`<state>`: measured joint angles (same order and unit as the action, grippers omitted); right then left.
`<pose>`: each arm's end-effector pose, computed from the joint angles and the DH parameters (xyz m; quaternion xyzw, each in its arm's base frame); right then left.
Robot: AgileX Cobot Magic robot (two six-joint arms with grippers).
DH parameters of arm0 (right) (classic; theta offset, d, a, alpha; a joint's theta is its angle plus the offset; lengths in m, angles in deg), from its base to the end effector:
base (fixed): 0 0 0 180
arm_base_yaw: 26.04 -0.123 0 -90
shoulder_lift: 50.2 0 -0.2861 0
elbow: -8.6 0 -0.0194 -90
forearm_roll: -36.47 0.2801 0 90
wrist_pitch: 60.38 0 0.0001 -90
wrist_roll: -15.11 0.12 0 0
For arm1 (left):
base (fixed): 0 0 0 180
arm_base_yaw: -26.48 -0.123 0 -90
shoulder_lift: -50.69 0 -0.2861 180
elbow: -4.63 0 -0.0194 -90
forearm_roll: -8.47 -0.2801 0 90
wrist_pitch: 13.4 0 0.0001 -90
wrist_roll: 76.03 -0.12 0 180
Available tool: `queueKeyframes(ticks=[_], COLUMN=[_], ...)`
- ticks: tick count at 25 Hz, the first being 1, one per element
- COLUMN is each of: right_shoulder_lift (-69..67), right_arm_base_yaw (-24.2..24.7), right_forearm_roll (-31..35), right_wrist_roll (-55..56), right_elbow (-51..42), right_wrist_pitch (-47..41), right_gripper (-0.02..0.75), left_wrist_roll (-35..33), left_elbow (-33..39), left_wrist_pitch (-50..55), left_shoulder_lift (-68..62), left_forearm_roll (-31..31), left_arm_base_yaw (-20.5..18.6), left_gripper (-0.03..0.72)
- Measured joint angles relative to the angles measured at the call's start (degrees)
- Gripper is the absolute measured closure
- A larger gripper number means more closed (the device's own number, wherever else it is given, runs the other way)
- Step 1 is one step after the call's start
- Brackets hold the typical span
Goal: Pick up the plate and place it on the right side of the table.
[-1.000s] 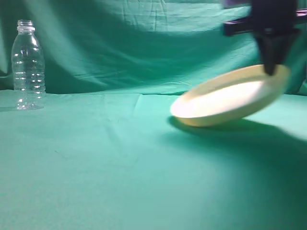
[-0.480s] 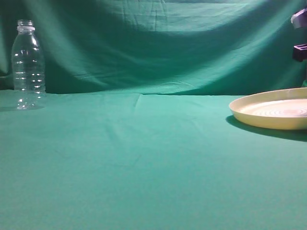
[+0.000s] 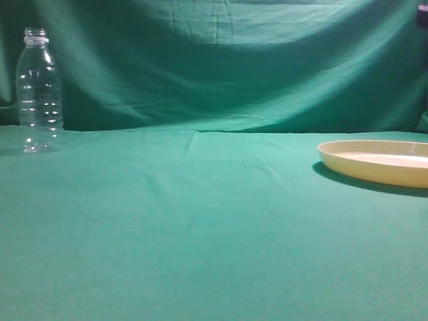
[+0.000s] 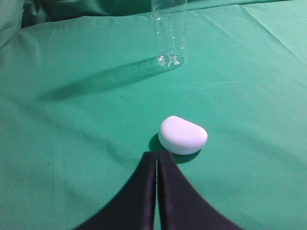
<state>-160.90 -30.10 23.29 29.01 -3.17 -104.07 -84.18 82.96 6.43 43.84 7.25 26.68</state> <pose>0.3780 0.0079 0.1419 0.0120 0.9888 -0.0689 0.1321 0.1093 0.0005 0.1688 0.0635 0.7908 0.0511 0.6066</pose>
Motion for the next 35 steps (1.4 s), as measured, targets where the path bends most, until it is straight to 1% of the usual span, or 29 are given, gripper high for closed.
queueKeyframes(ticks=[1, 4, 5, 7, 9, 12, 13, 14, 17, 23, 32, 34, 35], right_shoulder_lift=[1.1, 7.0, 9.2, 14.9, 20.8, 29.6, 32.7, 35.3, 44.6, 64.3, 87.1, 91.2, 91.2], right_arm_base_yaw=[0.0, 0.0, 0.0, 0.0, 0.0, 0.0, 0.0, 0.0, 0.0, 0.0, 0.0, 0.0, 0.0], right_forearm_roll=[0.2, 1.8, 2.6, 4.2, 5.2, 5.7, 5.8, 5.9, 7.4, 9.1, 9.7, 9.7, 9.7], right_wrist_roll=[0.0, 0.0, 0.0, -0.1, -0.1, -0.1, -0.1, -0.1, -0.2, -2.1, -3.1, -3.2, -3.2], right_elbow=[0.4, 1.0, 1.2, 1.2, 1.2, 1.2, 1.2, 1.1, -1.7, -11.0, -14.8, -15.7, -15.7], right_wrist_pitch=[-1.5, -3.9, -4.9, -7.2, -9.8, -13.0, -13.5, -14.0, -14.3, -14.3, -18.2, -16.7, -16.7], right_gripper=[0.380, 0.379, 0.338, 0.353, 0.461, 0.661, 0.689, 0.738, 0.738, 0.738, 0.738, 0.738, 0.738], left_wrist_roll=[0.0, 0.0, 0.0, 0.0, 0.0, 0.0, 0.0, 0.0, 0.0, 0.0, 0.0, 0.0, 0.0], left_elbow=[0.0, 0.0, 0.0, 0.0, 0.0, 0.0, 0.0, 0.0, 0.0, 0.0, 0.0, 0.0, 0.0], left_wrist_pitch=[0.0, 0.0, 0.0, 0.0, 0.0, 0.0, 0.0, 0.0, 0.0, 0.0, 0.0, 0.0, 0.0], left_shoulder_lift=[0.0, 0.0, 0.0, 0.0, 0.0, 0.0, 0.0, 0.0, 0.0, 0.0, 0.0, 0.0, 0.0], left_forearm_roll=[0.0, 0.0, 0.0, 0.0, 0.0, 0.1, 0.1, 0.1, 0.1, 0.1, 0.5, 0.5, 0.5], left_arm_base_yaw=[0.0, 0.0, 0.0, 0.0, 0.0, 0.0, 0.0, 0.0, 0.0, 0.0, 0.0, 0.0, 0.0], left_gripper=[0.688, 0.688, 0.688, 0.688, 0.688, 0.688, 0.688, 0.688, 0.688, 0.688, 0.688, 0.688, 0.688])
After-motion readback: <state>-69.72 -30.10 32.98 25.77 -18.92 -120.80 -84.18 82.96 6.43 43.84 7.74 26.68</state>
